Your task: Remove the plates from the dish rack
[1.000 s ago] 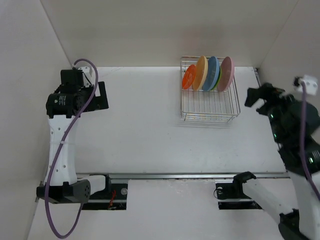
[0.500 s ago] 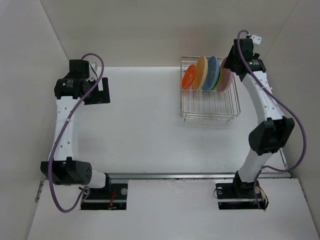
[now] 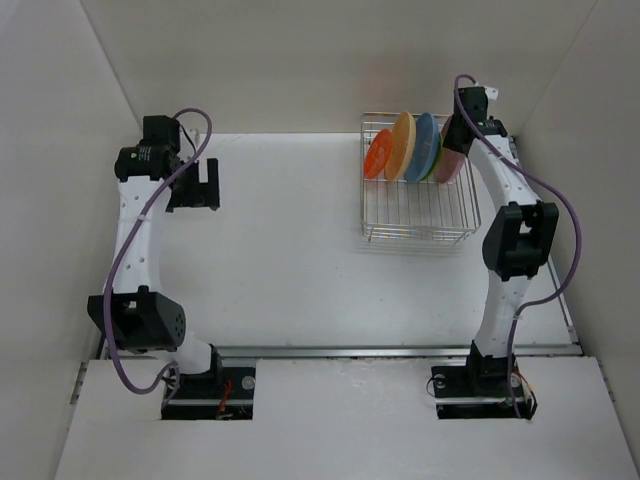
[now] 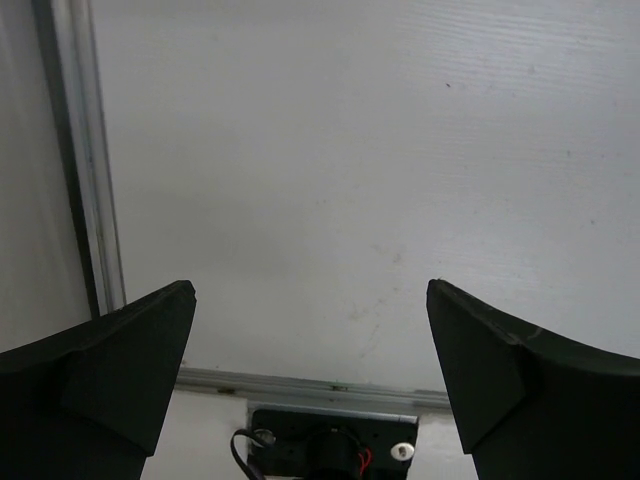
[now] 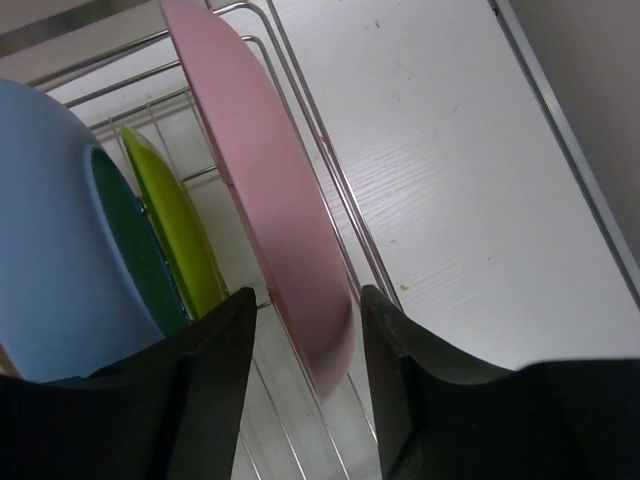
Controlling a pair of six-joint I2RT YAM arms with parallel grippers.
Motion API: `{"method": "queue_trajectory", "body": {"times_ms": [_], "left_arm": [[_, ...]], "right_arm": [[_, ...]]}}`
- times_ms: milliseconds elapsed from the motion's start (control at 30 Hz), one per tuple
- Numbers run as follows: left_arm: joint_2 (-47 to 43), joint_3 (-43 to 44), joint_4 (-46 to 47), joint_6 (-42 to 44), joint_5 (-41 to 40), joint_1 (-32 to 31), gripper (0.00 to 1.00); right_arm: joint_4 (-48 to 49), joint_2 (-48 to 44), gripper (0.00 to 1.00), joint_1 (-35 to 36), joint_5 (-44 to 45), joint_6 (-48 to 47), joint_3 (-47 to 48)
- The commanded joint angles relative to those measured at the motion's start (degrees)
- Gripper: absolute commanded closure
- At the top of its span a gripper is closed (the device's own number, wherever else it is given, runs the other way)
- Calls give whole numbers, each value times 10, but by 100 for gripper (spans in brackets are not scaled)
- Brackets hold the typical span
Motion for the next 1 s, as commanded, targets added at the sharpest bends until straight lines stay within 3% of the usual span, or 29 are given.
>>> {"method": "queue_trajectory", "body": {"times_ms": [0,267,300,433,633,967], "left_arm": [[8,4,-40,68,105,-15,0],[8,-79,-40,108,76,-125,0],[8,-86,-34,108,70,-125,0],[-4,-91,-34,108,59,-137,0],[-10,-91,-29,108,59,-148,0],[-27,-84,-19,103,54,-164,0]], "right_arm": [[38,-4,49,-6,33,-4,27],[53,22,70,-6,23,-32,33],[53,27,81,-6,23,-37,39],[47,11,100,-6,28,-37,39],[35,-46,100,5,91,-67,51],[35,-163,100,27,267,-132,51]]}}
